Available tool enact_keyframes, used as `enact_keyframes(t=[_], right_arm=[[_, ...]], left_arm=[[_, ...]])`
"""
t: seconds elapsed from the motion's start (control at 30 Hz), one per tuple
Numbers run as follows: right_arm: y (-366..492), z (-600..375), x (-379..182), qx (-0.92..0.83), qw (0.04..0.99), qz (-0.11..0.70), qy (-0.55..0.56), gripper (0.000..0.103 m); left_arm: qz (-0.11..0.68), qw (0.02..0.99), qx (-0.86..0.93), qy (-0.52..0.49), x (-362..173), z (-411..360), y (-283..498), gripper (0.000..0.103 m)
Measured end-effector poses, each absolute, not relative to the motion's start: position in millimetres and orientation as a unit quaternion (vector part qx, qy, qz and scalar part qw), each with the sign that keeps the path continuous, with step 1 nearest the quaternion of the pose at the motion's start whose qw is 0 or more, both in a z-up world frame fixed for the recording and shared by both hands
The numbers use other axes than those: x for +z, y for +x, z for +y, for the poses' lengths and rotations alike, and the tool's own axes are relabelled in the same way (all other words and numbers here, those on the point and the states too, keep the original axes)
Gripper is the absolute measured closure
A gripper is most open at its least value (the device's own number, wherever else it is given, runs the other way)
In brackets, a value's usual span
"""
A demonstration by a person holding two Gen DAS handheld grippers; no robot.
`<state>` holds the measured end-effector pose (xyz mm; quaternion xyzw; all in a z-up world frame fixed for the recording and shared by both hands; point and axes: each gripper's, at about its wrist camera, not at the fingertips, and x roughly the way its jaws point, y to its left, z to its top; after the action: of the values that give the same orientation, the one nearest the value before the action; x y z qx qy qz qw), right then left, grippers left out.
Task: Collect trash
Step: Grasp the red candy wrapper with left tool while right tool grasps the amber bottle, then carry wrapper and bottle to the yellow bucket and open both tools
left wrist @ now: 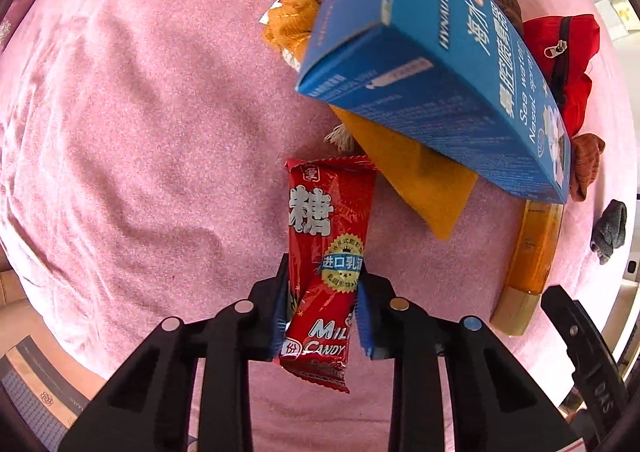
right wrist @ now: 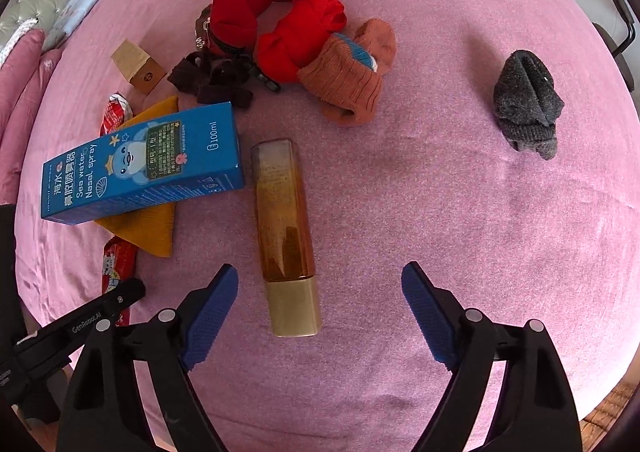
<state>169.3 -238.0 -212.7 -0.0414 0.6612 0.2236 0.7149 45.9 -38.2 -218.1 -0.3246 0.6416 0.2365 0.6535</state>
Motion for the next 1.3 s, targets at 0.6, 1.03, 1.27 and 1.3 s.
enact_keyframes(t=[0.6, 1.03, 1.27, 1.3], right_arm=[[169, -193, -247, 0.151, 0.709, 0.687, -0.048, 0.070], [96, -278, -187, 0.139, 0.709, 0.679, 0.132, 0.072], [49, -365, -175, 0.087, 0.699, 0.671, 0.233, 0.072], [43, -380, -172, 0.080, 0.698, 0.669, 0.242, 0.072]], left_arm=[[0.638, 0.689, 0.146, -0.311, -197, 7, -3, 0.075], [0.649, 0.729, 0.006, -0.220, -178, -35, 20, 0.075], [0.668, 0.723, -0.060, -0.163, -174, -118, 15, 0.075], [0.672, 0.721, -0.070, -0.154, -173, -132, 14, 0.075]])
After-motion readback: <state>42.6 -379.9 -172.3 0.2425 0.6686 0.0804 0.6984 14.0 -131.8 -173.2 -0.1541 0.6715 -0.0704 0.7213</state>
